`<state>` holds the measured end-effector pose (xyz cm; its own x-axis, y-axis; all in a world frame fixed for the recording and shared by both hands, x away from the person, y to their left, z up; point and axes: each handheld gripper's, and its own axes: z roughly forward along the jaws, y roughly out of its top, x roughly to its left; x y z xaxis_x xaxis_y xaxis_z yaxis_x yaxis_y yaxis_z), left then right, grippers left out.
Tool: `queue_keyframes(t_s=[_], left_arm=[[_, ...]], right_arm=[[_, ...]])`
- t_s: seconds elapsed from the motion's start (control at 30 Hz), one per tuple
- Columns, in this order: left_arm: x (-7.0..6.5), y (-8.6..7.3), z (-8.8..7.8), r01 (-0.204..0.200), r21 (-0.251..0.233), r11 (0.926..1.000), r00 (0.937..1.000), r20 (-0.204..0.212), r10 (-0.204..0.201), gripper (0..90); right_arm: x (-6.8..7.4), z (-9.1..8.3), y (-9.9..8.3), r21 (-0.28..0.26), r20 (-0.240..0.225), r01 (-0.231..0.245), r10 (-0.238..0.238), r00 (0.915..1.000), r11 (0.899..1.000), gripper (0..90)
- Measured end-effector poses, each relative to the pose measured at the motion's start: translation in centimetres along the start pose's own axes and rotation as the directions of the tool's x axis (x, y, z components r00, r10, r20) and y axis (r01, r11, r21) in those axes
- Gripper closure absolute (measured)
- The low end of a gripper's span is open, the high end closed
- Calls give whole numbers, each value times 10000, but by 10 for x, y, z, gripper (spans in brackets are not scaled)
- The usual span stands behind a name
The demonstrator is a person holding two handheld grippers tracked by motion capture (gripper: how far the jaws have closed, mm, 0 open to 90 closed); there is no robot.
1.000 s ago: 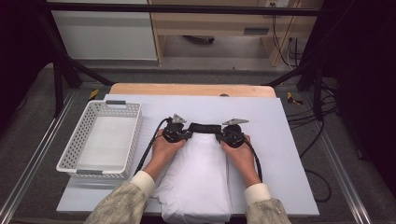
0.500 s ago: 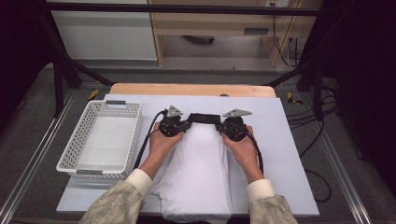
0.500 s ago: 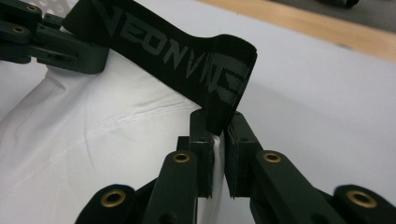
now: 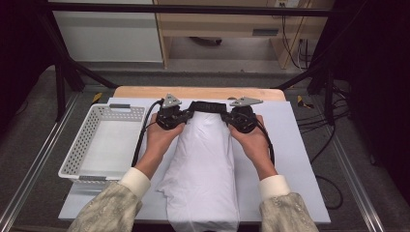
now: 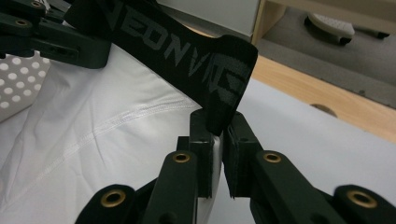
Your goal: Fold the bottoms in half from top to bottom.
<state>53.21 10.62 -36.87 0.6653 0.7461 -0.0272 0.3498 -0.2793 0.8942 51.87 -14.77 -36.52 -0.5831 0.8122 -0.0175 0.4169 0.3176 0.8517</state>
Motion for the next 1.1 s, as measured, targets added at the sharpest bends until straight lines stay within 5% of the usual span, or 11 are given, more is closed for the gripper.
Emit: queue_keyframes(t_s=[0.5,1.1], left_arm=[[-3,26,-14,-293,-446,9986,9996,17,294,824],[-9,30,-11,-308,-505,9982,9994,162,316,825]], right_arm=[[-2,-17,20,-524,-2,-55,55,10000,9986,833],[-8,-27,22,-641,-47,-423,421,9991,9970,833]])
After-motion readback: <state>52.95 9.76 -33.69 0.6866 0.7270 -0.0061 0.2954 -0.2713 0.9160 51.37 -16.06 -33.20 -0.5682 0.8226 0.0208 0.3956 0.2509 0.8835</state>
